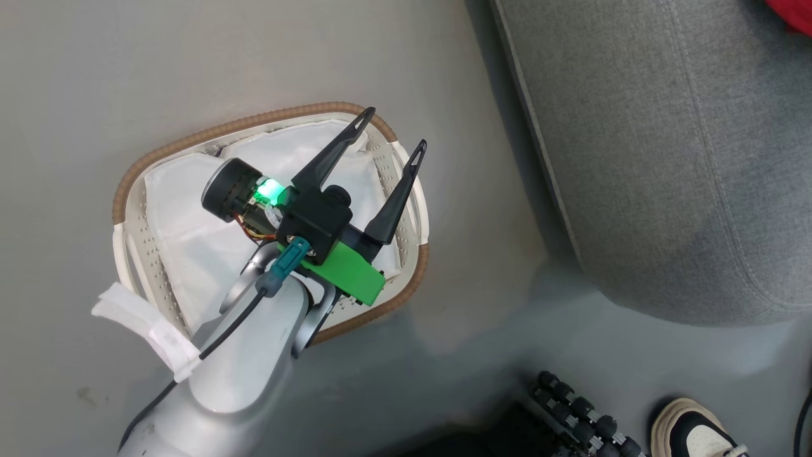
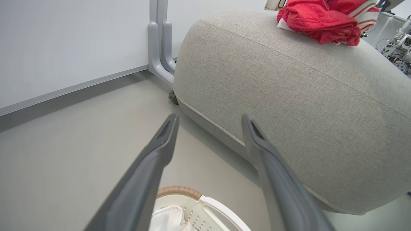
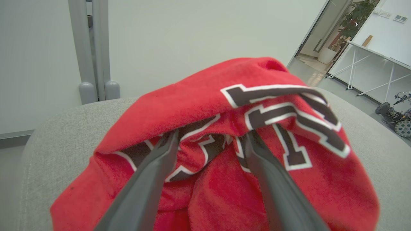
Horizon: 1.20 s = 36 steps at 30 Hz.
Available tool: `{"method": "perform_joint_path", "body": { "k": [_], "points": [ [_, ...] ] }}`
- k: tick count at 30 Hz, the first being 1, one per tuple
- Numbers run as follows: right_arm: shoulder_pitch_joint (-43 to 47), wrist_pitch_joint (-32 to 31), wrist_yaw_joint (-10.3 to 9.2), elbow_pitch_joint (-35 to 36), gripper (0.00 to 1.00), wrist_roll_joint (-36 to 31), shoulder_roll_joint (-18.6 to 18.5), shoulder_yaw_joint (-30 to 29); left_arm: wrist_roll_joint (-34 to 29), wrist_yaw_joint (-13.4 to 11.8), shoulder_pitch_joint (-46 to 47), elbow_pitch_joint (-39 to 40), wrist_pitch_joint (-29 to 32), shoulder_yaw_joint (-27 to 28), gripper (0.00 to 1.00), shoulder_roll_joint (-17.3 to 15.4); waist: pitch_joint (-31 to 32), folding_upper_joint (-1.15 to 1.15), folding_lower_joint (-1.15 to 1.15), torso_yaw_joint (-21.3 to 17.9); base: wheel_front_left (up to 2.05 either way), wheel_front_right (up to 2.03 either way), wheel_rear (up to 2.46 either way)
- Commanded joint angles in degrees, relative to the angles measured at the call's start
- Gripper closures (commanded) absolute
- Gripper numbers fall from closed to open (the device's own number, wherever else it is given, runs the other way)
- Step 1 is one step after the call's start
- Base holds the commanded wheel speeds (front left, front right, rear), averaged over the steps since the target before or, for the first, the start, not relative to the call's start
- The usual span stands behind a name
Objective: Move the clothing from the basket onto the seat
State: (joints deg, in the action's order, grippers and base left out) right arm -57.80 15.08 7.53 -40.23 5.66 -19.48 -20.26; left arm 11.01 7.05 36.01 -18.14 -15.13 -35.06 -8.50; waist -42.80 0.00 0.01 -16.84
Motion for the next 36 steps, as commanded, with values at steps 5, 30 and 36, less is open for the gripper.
{"method": "perform_joint_path", "body": {
  "k": [5, 30, 36],
  "points": [
    [5.86, 0.12, -0.08, 3.58, 0.0, 1.21, 2.44, 0.02, 0.2, 0.06, 0.07, -0.38, -0.01, 1.16, 0.0, -0.6, 1.82, 0.0, -0.01, -0.89, 0.0, 0.0, 0.0],
    [20.73, 0.11, -0.08, 17.71, 0.0, 5.39, 5.16, 16.43, -1.47, -1.63, -11.09, 2.58, -0.01, 16.59, 0.0, 3.36, 16.11, 0.0, -0.01, 7.89, 0.0, 0.0, 0.0],
    [23.7, 0.11, -0.08, 17.98, 0.0, 5.95, 5.54, 20.18, -2.66, -1.66, -15.45, 2.17, -0.01, 23.54, 0.0, 4.53, 21.2, 0.0, -0.01, 13.0, 0.0, 0.0, 0.0]
  ]
}}
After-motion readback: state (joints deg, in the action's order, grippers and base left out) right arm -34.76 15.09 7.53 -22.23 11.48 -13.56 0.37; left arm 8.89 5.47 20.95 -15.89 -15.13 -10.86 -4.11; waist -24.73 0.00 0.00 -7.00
